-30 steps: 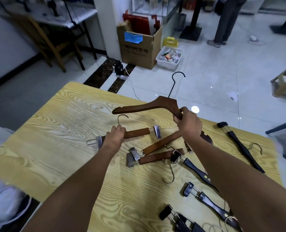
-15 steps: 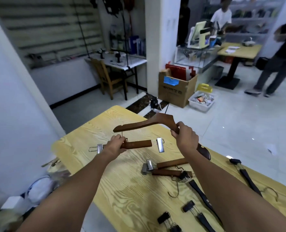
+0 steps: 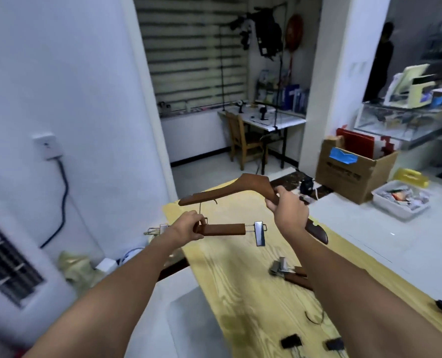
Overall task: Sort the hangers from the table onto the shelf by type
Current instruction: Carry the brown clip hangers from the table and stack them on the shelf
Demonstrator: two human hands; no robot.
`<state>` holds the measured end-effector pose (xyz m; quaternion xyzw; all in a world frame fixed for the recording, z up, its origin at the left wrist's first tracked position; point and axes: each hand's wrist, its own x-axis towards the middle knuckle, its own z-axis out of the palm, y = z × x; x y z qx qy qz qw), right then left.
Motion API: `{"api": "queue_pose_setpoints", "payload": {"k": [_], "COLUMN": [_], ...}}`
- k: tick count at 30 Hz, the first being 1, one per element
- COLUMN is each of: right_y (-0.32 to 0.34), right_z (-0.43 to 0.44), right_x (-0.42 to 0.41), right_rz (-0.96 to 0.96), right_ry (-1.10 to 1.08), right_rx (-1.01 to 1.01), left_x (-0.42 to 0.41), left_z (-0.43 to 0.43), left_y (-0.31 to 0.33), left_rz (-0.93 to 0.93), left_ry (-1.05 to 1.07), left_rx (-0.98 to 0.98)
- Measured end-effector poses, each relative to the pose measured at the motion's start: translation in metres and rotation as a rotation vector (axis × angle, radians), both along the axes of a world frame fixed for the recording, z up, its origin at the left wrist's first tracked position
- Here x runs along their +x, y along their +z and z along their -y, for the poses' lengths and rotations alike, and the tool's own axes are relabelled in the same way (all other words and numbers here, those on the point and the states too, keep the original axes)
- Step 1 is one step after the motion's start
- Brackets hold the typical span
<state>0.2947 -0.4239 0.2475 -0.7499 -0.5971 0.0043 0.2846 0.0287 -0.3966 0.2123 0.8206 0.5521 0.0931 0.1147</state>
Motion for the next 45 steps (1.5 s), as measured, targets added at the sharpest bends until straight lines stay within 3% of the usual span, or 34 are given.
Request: {"api": "queue_pose_setpoints", "payload": {"k": [10, 21, 38, 45], "right_y": [0.009, 0.028, 0.008, 0.001], "right_z": [0.002, 0.085, 0.267, 0.326], "right_x": [-0.142, -0.299, -0.458, -0.519], "right_rz": [-0.108, -0.193, 0.011, 0.134], "right_ry": [0.254, 0.545, 1.031, 1.27], "right_rx": [-0.023, -0.083, -0.15, -0.126], "left_x": [-0.15, -0.276, -0.34, -0.335], "left_z": [0.098, 0.29, 0.594, 0.694], "left_y": [0.018, 0.047, 0.057, 0.05], "left_rz": [-0.003, -0.052, -0.062, 0.055], "left_ry": [0.333, 0.708, 1.2, 1.433], "left_rx": [0.035, 0.059, 0.132, 0.186]}}
